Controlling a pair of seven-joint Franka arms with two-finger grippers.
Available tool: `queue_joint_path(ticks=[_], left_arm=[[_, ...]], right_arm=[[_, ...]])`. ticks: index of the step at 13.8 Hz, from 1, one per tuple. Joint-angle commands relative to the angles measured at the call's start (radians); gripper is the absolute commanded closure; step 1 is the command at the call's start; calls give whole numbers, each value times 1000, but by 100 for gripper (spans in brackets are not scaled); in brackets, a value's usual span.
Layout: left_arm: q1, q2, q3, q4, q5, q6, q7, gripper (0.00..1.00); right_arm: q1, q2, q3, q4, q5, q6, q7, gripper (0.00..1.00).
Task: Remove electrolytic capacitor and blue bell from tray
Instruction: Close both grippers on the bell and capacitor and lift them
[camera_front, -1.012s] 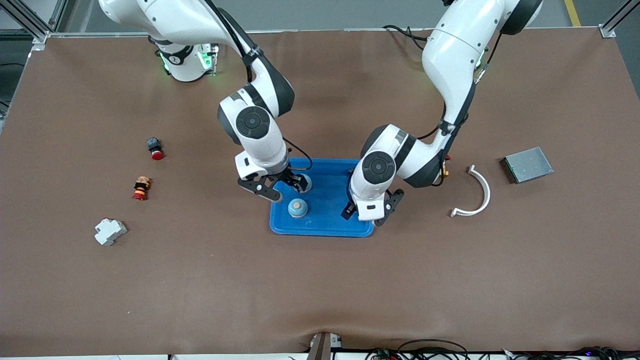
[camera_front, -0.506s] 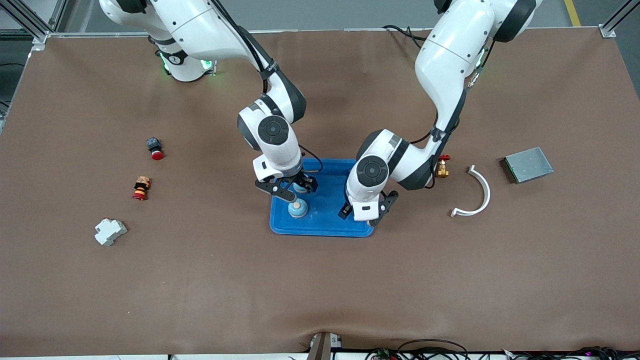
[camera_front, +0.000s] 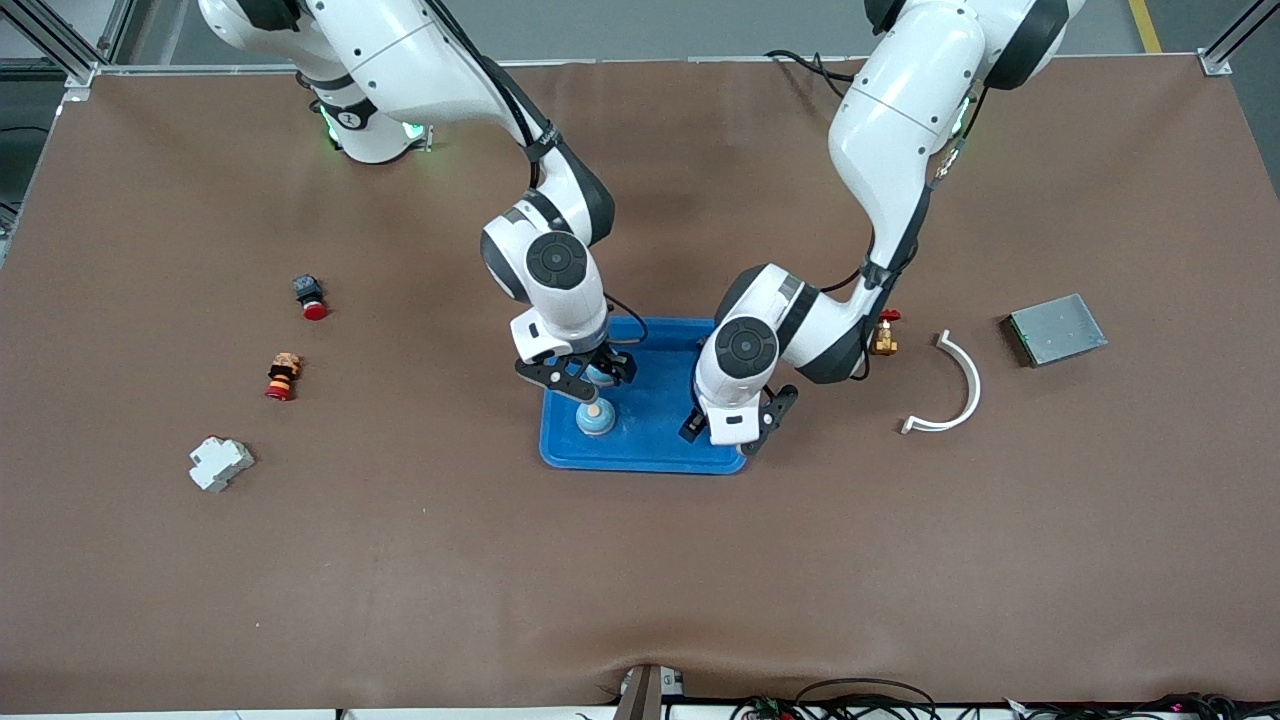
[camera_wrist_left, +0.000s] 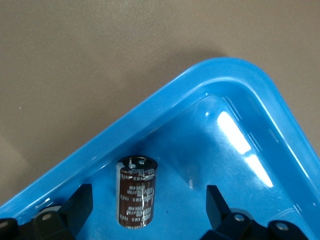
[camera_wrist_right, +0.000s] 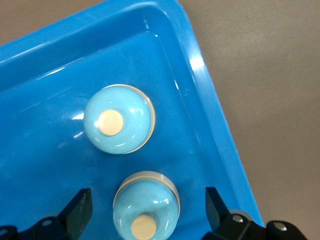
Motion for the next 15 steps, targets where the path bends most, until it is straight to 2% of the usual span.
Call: queue_joint_path(ticks=[1, 2, 3, 5, 8, 12, 13, 15], left_arm=[[-9, 19, 9, 14, 10, 29, -3, 0], [-9, 19, 9, 14, 13, 29, -5, 0], [-9, 19, 9, 13, 13, 29, -5, 11], [-8, 19, 9, 14, 13, 29, -5, 40], [-5, 17, 9, 14, 12, 29, -3, 74], [-8, 8, 9, 14, 30, 27, 4, 95], [-8, 2, 9, 14, 47, 20, 4, 98], [-11, -15, 11, 14, 61, 12, 3, 98]], right_arm=[[18, 27, -13, 21, -50, 5, 62, 0], [20, 28, -11, 21, -52, 12, 65, 0], [23, 33, -11, 21, -50, 14, 65, 0], [26, 38, -11, 21, -47, 20, 67, 0], [29, 41, -10, 21, -47, 26, 88, 0], [46, 56, -10, 22, -42, 37, 88, 0], [47, 59, -10, 22, -42, 39, 88, 0], [49, 61, -10, 22, -41, 39, 88, 0]])
